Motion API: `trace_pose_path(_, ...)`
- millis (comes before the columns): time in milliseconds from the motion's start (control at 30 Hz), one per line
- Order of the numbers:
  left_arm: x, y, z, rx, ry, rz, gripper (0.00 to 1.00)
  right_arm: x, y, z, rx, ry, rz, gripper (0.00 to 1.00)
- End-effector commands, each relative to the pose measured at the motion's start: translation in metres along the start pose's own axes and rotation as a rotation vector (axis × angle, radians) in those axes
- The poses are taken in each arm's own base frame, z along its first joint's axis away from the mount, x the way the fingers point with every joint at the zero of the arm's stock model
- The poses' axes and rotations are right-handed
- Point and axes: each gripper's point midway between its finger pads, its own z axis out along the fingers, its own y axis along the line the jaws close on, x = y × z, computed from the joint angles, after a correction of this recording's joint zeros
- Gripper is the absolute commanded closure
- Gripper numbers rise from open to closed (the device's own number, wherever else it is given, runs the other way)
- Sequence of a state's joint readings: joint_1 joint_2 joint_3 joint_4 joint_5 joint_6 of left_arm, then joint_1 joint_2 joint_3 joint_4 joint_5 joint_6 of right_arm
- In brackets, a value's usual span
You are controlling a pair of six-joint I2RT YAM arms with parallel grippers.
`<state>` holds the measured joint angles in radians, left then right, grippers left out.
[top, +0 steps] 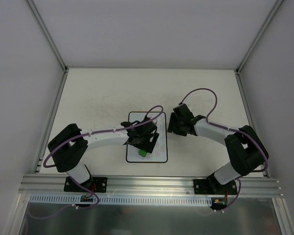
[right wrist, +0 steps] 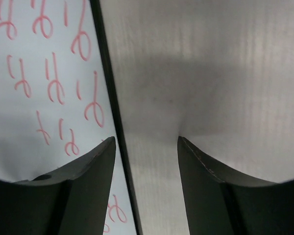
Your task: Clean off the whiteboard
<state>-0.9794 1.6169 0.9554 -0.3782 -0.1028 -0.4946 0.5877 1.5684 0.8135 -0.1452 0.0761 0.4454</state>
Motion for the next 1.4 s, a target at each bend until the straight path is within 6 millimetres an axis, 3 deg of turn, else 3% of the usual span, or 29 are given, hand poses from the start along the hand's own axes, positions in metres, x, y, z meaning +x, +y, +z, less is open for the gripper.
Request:
trace_pose_path(0, -0.028, 0.003, -0.023, -0.011, -0.107, -0.073, 0.17, 0.005, -0.021, -0.025, 0.083, -0.007, -0.083, 0.43)
trace_pose_path(100, -0.038, 0.01, -0.041, 0.006, -0.166, -0.134, 0.01, 0.007, -0.018, -0.039, 0.081, -0.022, -0.112, 0.42)
trace_pose_path(167, -0.046, 0.025, -0.055, 0.008, -0.213, -0.21, 0.01, 0.006, -0.012, -0.048, 0.082, -0.049, -0.127, 0.42)
trace_pose_path(300, -0.036, 0.071, -0.058, -0.049, -0.227, -0.347, 0.03, 0.028, 0.02, -0.061, 0.045, -0.044, -0.189, 0.41)
trace_pose_path(400, -0.027, 0.098, -0.059, -0.082, -0.238, -0.425, 0.04, 0.04, 0.049, -0.067, 0.016, -0.055, -0.192, 0.3)
trace_pose_path(533, -0.014, 0.113, -0.059, -0.101, -0.245, -0.481, 0.04, 0.053, 0.076, -0.069, 0.037, -0.049, -0.194, 0.18)
trace_pose_path(767, 0.006, 0.132, -0.057, -0.146, -0.25, -0.515, 0.01, 0.081, 0.111, -0.048, 0.078, 0.031, -0.15, 0.18)
trace_pose_path(967, 0.012, 0.138, -0.055, -0.168, -0.247, -0.505, 0.01, 0.095, 0.131, -0.039, 0.083, 0.056, -0.144, 0.32)
trace_pose_path(1133, 0.012, 0.141, -0.054, -0.184, -0.25, -0.504, 0.01, 0.105, 0.13, -0.03, 0.101, 0.086, -0.131, 0.45)
trace_pose_path(1367, 0.009, 0.142, -0.052, -0.192, -0.248, -0.503, 0.01, 0.118, 0.126, -0.022, 0.123, 0.135, -0.133, 0.5)
